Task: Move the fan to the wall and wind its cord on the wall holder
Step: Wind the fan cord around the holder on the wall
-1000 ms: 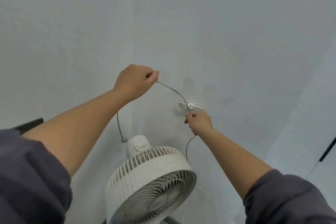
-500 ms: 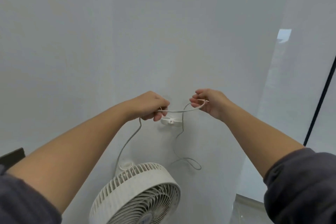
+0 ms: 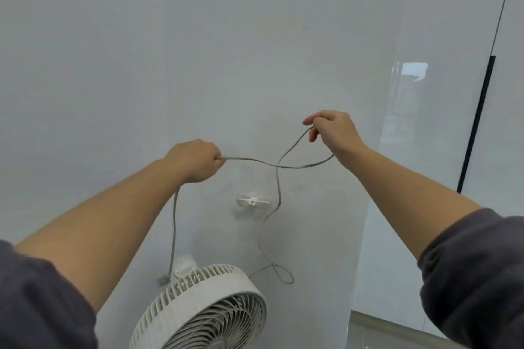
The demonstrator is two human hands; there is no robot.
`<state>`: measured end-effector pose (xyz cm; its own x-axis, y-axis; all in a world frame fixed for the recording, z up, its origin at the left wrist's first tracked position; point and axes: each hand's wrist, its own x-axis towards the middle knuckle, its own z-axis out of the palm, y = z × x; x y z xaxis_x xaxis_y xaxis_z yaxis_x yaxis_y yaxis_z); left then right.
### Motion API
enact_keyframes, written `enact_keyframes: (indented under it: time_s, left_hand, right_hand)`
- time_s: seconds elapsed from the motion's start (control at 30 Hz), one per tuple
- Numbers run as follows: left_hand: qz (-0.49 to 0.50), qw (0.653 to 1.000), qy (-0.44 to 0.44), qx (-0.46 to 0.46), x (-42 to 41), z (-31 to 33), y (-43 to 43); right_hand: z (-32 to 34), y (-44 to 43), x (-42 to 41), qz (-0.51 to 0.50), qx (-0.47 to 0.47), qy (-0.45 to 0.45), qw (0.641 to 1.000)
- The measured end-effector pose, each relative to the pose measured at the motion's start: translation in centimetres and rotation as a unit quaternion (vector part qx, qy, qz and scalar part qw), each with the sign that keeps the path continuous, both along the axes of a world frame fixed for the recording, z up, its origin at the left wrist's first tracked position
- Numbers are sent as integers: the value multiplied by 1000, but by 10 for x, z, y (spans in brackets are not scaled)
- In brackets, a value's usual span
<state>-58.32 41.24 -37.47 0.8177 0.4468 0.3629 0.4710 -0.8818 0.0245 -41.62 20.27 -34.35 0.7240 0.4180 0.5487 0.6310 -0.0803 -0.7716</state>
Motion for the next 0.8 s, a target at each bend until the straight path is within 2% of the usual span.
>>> enact_keyframes:
  time_s: [0.1, 0.23, 0.33, 0.4, 0.6, 0.67, 0.8]
  left_hand:
    - [41, 990, -77, -109, -9, 18, 4]
    - [-14, 958, -141, -248, -6, 33, -15]
    - [-94, 899, -170, -393, -4, 42, -33]
    - [-138, 859, -157, -467, -3, 47, -47]
    - [-266, 726, -107, -625, 2, 39, -96]
    - [-259, 717, -113, -637, 10, 25, -106]
    - [-187, 754, -119, -619, 27, -14, -113]
  right_hand:
    - [6, -6, 2, -7, 6, -12, 1000]
    - [14, -9, 0, 9, -20, -19, 1000]
    - [21, -13, -5, 22, -22, -16, 999]
    - [26, -18, -8, 26, -18, -19, 999]
    - [49, -36, -19, 35, 48, -34, 998]
    - [56, -44, -22, 33, 68, -50, 996]
    - [63, -56, -20, 19, 100, -69, 992]
